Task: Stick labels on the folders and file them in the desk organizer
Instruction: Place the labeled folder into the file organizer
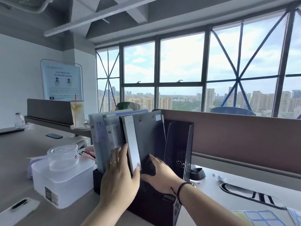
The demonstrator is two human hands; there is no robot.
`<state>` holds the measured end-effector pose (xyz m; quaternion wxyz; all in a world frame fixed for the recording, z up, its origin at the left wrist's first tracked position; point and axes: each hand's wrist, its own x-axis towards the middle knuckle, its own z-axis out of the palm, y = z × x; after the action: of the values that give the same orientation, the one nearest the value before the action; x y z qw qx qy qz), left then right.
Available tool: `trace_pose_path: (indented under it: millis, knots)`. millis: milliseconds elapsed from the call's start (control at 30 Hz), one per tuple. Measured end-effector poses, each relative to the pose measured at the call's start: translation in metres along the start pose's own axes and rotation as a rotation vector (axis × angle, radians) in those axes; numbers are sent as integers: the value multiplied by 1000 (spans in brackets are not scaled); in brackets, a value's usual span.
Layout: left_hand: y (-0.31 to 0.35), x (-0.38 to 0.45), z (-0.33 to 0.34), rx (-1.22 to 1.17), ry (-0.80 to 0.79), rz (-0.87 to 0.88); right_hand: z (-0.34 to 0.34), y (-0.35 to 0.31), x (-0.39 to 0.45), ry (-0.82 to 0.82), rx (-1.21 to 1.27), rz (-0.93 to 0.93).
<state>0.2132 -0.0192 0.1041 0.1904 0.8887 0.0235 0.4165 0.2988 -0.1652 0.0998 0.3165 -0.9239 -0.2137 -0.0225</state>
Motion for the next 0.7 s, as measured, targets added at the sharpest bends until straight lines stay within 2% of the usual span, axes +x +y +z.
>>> trace_pose_path:
  millis: [167, 400, 533, 700]
  knots:
    - [16, -21, -7, 165, -137, 210, -22, 5, -48, 12, -78, -47]
    - [75, -62, -4, 111, -395, 325, -71, 32, -155, 50, -153, -11]
    - [128, -82, -6, -27, -529, 370, -100, 63, -238, 64, -163, 200]
    - [205, -123, -3, -138, -846, 571, -132, 113, -360, 85, -195, 385]
